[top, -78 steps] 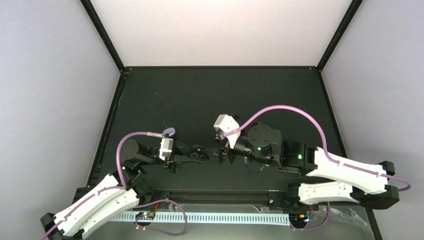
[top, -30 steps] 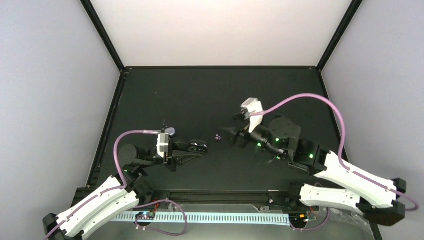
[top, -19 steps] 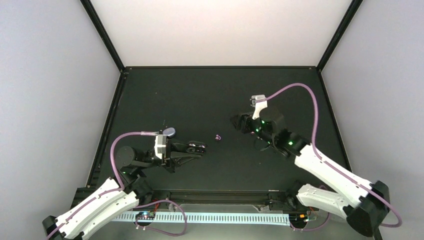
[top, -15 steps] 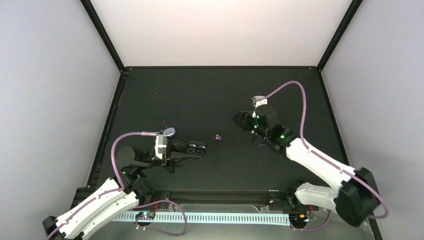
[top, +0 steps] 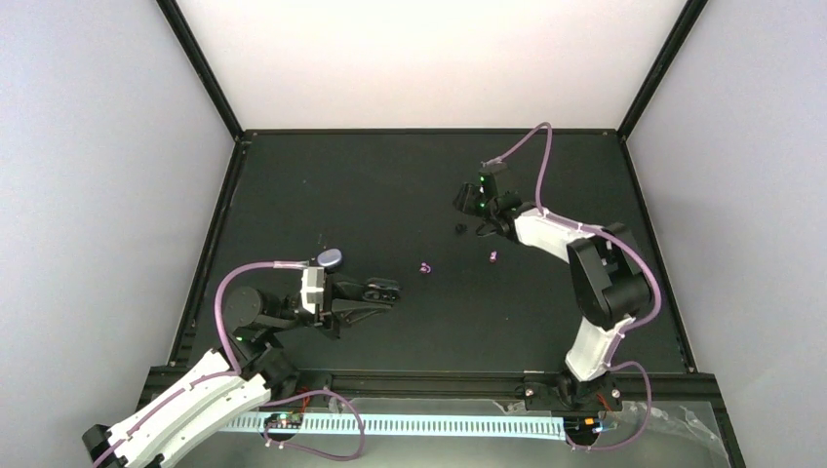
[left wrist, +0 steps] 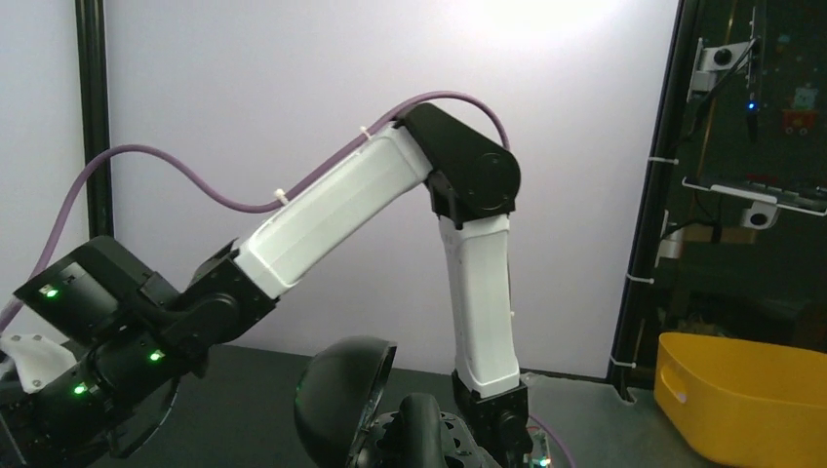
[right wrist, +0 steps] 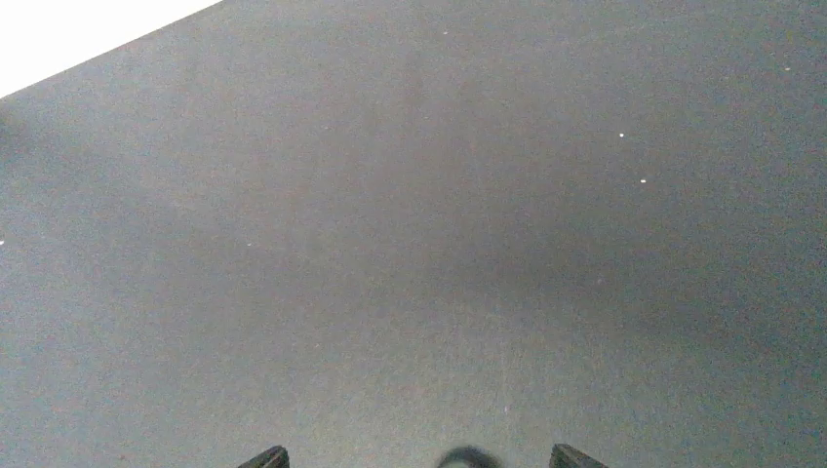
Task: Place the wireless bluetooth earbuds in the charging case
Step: Pick up the earbud from the center of the board.
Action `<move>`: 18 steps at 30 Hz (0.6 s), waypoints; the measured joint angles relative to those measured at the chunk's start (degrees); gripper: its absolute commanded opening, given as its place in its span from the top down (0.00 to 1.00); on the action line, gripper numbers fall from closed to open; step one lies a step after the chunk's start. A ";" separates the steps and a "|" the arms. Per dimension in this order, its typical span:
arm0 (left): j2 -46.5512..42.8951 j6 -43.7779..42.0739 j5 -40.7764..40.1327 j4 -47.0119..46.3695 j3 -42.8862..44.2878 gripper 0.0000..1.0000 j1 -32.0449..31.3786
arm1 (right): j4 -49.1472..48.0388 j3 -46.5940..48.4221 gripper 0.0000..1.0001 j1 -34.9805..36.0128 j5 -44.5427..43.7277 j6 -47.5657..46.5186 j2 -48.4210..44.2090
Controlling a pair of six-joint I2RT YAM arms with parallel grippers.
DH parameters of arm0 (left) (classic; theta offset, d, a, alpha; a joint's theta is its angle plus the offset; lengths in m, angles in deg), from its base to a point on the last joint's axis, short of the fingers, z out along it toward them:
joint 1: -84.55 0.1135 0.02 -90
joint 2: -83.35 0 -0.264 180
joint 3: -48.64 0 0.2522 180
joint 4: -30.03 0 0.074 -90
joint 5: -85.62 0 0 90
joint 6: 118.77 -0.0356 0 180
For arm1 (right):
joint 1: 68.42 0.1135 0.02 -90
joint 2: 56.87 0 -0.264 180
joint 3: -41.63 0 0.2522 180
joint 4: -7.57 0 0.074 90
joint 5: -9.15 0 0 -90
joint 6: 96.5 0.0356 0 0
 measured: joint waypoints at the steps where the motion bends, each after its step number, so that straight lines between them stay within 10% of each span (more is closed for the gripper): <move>1: -0.04 -0.31 0.02 0.22 0.00 0.98 0.00 | 0.00 0.83 0.31 -0.33 0.37 -0.02 1.20; 18: 0.02 -2.75 0.04 2.21 0.00 0.98 0.00 | 4.26 9.44 0.32 -1.77 7.80 -0.81 13.86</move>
